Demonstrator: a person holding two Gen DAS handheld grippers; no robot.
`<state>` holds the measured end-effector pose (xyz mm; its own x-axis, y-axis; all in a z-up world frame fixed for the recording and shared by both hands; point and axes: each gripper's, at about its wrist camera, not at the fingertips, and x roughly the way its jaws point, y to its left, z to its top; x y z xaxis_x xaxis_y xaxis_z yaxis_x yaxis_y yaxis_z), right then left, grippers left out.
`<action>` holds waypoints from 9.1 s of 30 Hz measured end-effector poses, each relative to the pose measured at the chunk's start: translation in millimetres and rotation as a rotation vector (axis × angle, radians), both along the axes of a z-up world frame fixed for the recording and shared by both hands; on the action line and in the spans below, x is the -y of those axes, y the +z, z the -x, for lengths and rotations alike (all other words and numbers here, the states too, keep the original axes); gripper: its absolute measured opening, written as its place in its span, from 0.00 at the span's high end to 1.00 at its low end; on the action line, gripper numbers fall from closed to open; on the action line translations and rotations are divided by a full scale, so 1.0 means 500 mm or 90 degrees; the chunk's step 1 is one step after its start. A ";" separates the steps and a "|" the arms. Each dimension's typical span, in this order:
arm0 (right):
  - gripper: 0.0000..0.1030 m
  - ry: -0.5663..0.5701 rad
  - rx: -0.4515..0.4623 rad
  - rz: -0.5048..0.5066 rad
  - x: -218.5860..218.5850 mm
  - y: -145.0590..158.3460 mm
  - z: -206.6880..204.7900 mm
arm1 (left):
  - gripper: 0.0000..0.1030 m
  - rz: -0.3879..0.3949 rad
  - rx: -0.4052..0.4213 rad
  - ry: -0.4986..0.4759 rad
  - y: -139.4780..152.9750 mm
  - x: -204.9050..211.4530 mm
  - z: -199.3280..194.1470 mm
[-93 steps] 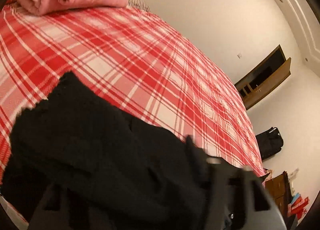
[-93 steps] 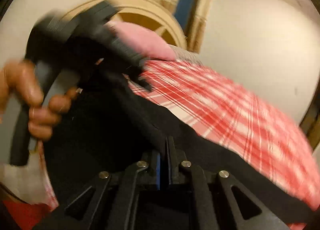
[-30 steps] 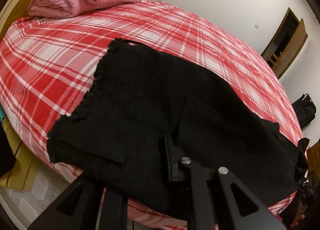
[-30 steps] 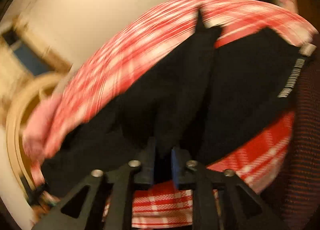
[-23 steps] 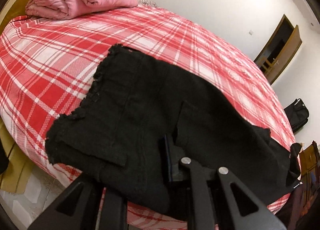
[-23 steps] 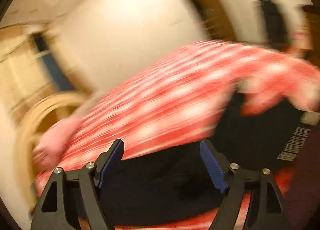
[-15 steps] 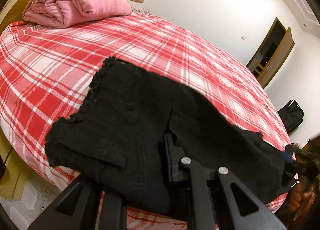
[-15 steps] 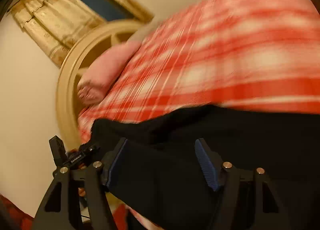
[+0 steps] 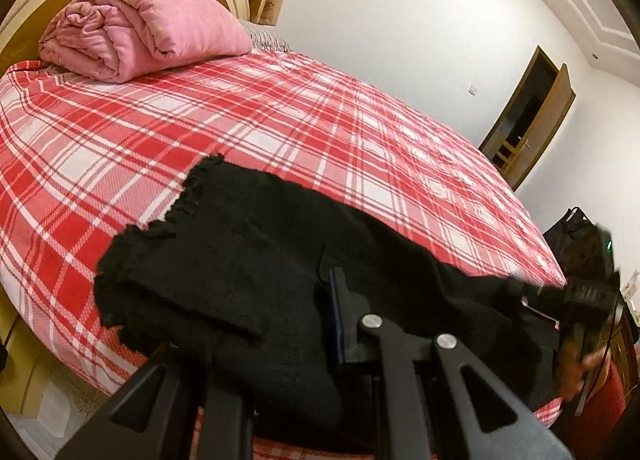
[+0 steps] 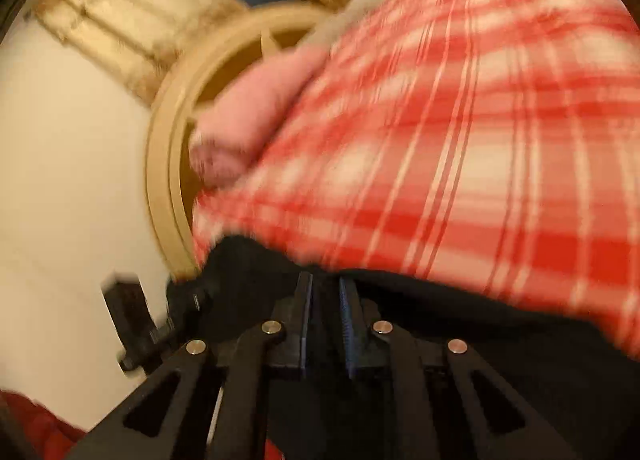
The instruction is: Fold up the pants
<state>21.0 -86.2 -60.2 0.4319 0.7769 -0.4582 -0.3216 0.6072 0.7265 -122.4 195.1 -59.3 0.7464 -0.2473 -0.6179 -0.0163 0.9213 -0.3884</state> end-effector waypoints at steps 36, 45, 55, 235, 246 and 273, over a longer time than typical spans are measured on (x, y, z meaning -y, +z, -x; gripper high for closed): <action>0.94 0.038 -0.002 0.180 -0.046 -0.091 -0.104 | 0.84 -0.044 -0.045 0.011 -0.045 0.011 -0.041; 0.94 0.015 0.025 0.243 -0.062 -0.100 -0.107 | 0.72 -0.128 -0.056 0.002 -0.055 0.044 -0.041; 0.92 -0.127 0.050 0.194 0.026 -0.041 -0.092 | 0.22 -0.323 -0.048 0.149 0.021 -0.128 0.063; 0.66 -0.324 -0.045 0.383 0.623 0.035 0.413 | 0.02 -0.325 -0.056 -0.060 -0.037 0.327 -0.089; 0.45 -0.139 0.026 0.350 0.377 -0.006 0.244 | 0.02 -0.309 0.018 -0.254 0.045 0.446 -0.061; 0.71 0.129 0.092 0.322 -0.029 -0.103 0.036 | 0.23 -0.167 -0.073 -0.339 -0.025 0.426 0.001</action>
